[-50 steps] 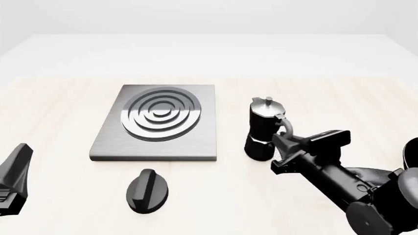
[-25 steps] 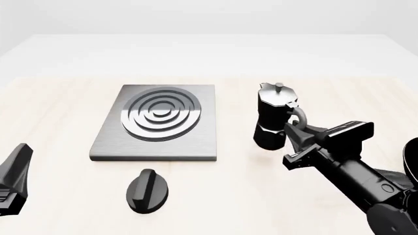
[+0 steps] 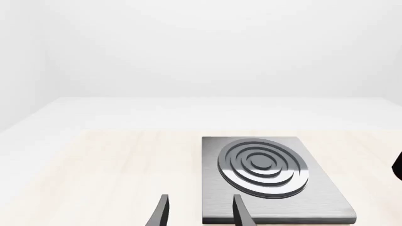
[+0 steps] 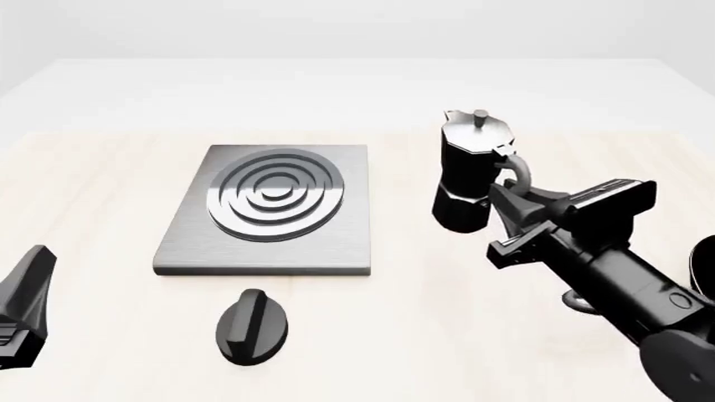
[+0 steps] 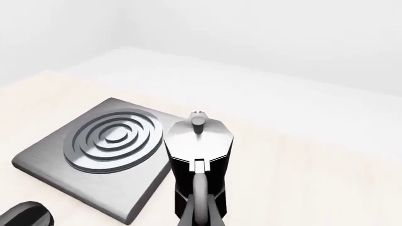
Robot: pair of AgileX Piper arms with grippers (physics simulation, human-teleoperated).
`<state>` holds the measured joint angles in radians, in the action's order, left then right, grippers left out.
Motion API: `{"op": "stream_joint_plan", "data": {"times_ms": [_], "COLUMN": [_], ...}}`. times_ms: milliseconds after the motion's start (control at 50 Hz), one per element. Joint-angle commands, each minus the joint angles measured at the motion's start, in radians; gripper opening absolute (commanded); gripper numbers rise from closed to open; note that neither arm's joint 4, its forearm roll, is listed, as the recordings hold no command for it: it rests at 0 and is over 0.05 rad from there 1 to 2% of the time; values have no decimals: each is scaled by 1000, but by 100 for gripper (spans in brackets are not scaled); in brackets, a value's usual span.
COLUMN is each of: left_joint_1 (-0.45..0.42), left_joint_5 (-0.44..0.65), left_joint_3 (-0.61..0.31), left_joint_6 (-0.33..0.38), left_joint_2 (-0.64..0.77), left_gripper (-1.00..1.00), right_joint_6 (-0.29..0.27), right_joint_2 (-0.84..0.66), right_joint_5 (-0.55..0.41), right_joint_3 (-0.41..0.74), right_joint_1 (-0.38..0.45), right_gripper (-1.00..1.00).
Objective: Put the moka pot on the stove.
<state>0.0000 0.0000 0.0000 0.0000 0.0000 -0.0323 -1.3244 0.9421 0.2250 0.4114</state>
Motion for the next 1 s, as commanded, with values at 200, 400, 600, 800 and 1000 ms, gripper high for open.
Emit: {"op": "stream_joint_plan", "data": {"times_ms": [200,400,600,800,1000], "left_joint_1": [0,0,0,0,0], "left_joint_5": [0,0,0,0,0], "left_joint_3": [0,0,0,0,0], "left_joint_6": [0,0,0,0,0], "left_joint_2": [0,0,0,0,0], "left_gripper": [100,100,100,100,100], "right_joint_6": [-1,-1,1,11,19], "right_joint_2": [59,54,43,7,-33], "right_joint_5": [-116,-147,-173,-174,-165], "right_joint_3": [114,152,197,241,285], "right_joint_1": [46,65,85,101,120], "right_gripper": [-100,-100,-100,-100,-100]}}
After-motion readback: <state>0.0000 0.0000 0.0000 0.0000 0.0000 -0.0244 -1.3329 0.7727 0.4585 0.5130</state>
